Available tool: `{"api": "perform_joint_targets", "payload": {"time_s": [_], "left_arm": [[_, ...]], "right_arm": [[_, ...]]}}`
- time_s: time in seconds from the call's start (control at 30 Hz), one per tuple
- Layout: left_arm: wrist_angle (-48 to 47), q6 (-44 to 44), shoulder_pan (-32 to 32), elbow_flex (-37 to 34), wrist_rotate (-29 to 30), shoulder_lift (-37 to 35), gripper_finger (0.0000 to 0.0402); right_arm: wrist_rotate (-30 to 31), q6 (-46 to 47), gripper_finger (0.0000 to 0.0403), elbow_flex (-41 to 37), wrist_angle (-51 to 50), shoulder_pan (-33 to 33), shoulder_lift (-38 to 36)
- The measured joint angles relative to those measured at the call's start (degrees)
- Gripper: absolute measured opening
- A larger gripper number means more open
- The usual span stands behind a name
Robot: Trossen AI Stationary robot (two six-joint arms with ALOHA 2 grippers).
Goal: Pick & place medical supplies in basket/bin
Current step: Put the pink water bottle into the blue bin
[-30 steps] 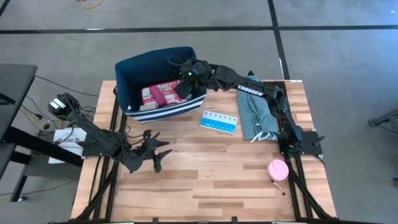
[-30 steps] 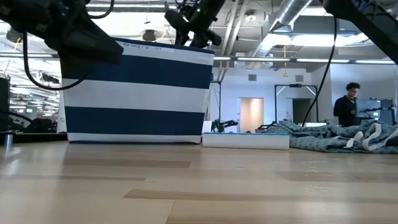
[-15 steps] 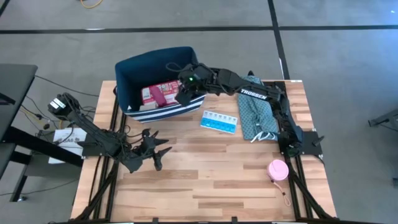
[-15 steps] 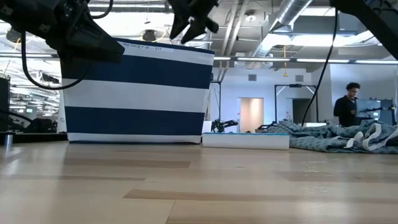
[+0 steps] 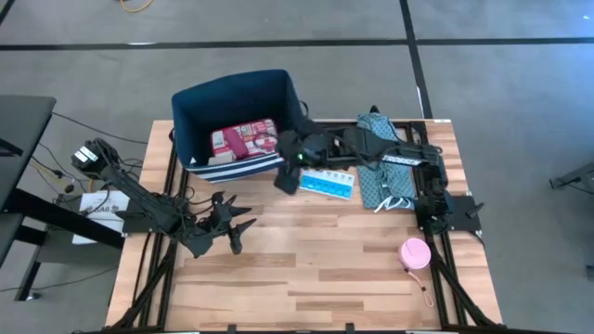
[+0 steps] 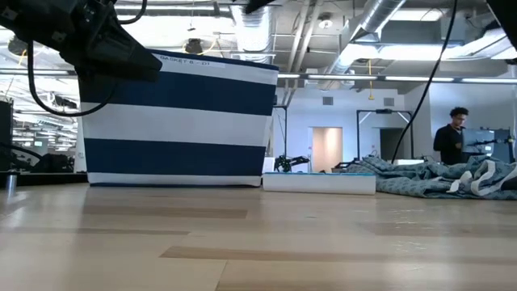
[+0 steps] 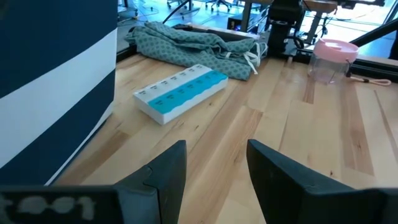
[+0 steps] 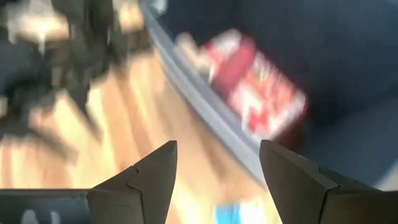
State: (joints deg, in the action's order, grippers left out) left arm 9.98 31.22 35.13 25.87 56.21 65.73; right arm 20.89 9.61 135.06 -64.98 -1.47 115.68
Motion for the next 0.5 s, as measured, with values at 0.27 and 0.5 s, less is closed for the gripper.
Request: {"api": "perform_joint_targets", "payload": {"time_s": [0.27,0.5], "left_arm": [[-0.02,0.07,-0.04,0.00,-0.27,0.00,0.0157],[-0.01,0.51,-0.04,0.00,-0.78,0.00,0.0157]], "right_arm": [[-0.24,20.18,0.0223,-1.08,-25.83,-6.21,-0.31],[-1.49,26.03,0.0226,-8.56,-24.90,-11.78,-0.77]]}}
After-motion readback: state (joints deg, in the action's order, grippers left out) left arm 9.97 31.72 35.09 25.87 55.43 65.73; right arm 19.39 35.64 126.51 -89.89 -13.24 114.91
